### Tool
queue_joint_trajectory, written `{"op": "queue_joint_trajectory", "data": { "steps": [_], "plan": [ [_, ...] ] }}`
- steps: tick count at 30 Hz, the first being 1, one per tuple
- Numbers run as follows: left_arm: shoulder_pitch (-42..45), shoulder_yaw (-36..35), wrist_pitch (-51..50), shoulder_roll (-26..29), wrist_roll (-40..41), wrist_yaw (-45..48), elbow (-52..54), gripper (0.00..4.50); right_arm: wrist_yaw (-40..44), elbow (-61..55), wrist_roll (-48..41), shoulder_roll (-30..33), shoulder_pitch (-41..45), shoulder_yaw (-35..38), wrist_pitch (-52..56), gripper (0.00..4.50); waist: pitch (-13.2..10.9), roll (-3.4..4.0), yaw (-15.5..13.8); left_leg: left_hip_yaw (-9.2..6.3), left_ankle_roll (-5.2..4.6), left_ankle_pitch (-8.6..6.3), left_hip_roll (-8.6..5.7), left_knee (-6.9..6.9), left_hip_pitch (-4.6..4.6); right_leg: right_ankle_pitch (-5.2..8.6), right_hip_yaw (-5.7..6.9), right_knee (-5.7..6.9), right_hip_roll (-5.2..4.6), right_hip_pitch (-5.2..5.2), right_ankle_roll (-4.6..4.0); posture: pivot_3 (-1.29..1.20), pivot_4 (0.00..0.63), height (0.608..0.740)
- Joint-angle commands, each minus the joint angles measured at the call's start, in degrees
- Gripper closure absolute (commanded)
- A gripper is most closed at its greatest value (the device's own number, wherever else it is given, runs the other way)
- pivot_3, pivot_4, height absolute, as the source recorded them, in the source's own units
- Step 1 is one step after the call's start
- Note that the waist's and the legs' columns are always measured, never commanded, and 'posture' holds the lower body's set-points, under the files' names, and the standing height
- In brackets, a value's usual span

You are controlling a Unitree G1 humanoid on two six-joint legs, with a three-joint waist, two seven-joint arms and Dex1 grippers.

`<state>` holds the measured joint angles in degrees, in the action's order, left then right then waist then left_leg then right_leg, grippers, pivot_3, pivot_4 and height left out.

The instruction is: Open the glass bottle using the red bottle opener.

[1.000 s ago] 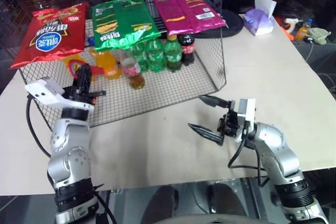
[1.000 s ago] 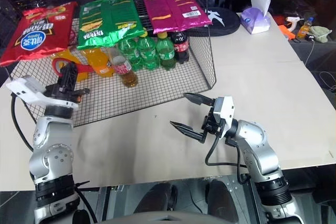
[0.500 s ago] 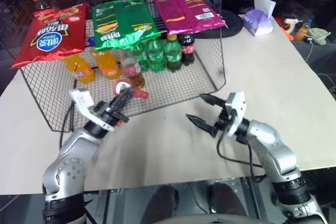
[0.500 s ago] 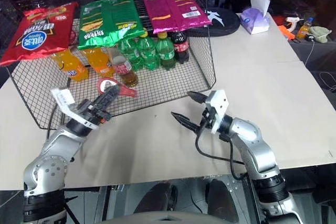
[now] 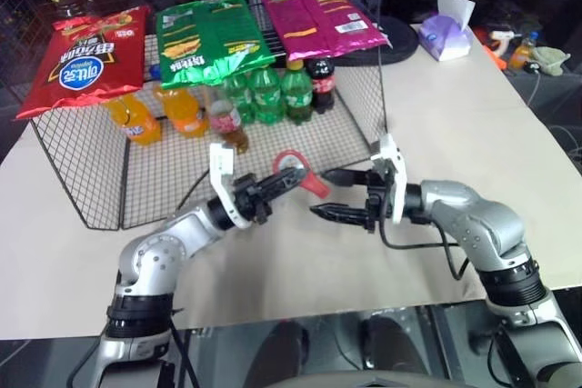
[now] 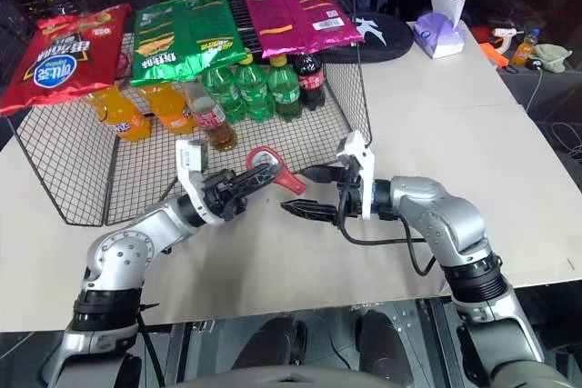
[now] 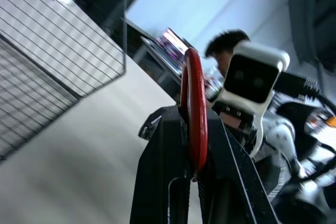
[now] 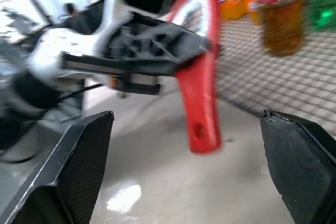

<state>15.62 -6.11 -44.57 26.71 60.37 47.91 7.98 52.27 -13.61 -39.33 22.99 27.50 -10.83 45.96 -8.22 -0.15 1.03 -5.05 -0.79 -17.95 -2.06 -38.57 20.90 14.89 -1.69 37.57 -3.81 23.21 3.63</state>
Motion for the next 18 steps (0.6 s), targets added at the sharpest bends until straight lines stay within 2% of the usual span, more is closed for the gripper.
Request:
{"op": "queue_joint_trajectory", "data": {
  "steps": [1,5,6,7,14,15,18],
  "plan": [
    [1.9,0.7,-0.1,0.5,-1.5,3.3,-0.8,4.48,2.7,-1.4,-2.2,1.7,2.0,-0.5,3.1,0.00,0.0,0.00,0.0,0.01,0.00,0.00,0.00,0.00,0.02,0.00,-0.02,0.00,0.00,0.02,0.00,0.00,0.150,0.740],
    [2.7,1.1,0.1,0.1,-3.1,4.7,-1.6,4.48,4.1,-1.7,-2.7,2.7,2.6,-1.6,5.6,0.00,0.0,-0.01,0.0,0.03,0.00,0.00,0.00,-0.01,0.11,0.00,-0.04,0.01,-0.02,0.11,0.00,0.00,0.150,0.740],
    [2.6,1.1,0.1,0.1,-3.3,5.0,-1.7,4.50,3.9,-1.7,-2.8,2.5,2.6,-1.5,5.9,0.57,0.0,-0.01,0.0,0.03,0.00,0.00,0.00,-0.01,0.15,0.00,-0.04,0.01,-0.03,0.15,0.00,0.00,0.150,0.740],
    [2.5,1.1,0.1,0.0,-3.5,5.2,-1.6,4.50,3.6,-1.6,-3.0,2.3,2.8,-1.3,6.4,0.83,0.0,-0.01,0.0,0.04,0.00,0.00,0.00,-0.02,0.23,0.00,-0.05,0.03,-0.04,0.22,0.00,0.00,0.150,0.740],
    [1.3,1.5,0.0,-0.4,-4.7,6.5,-1.0,4.50,3.0,-1.4,-2.7,1.6,3.1,-1.6,7.6,4.28,0.0,-0.01,0.0,0.03,0.01,0.00,-0.01,-0.12,0.43,0.00,-0.04,0.08,-0.10,0.39,0.00,0.00,0.150,0.740],
    [1.1,1.5,0.1,-0.4,-5.0,6.6,-1.0,4.50,3.1,-1.4,-2.6,1.6,3.1,-1.7,7.8,4.45,0.0,-0.01,0.0,0.02,0.01,0.00,-0.01,-0.12,0.43,0.00,-0.04,0.08,-0.10,0.39,0.00,0.00,0.150,0.740],
    [1.0,1.1,0.3,-0.5,-5.4,6.6,-1.0,4.50,3.9,-1.6,-2.0,2.1,2.8,-2.5,7.8,4.45,0.0,-0.01,0.0,0.02,0.01,0.00,-0.01,-0.12,0.43,0.00,-0.04,0.08,-0.10,0.39,0.00,0.00,0.150,0.740]
  ]
}}
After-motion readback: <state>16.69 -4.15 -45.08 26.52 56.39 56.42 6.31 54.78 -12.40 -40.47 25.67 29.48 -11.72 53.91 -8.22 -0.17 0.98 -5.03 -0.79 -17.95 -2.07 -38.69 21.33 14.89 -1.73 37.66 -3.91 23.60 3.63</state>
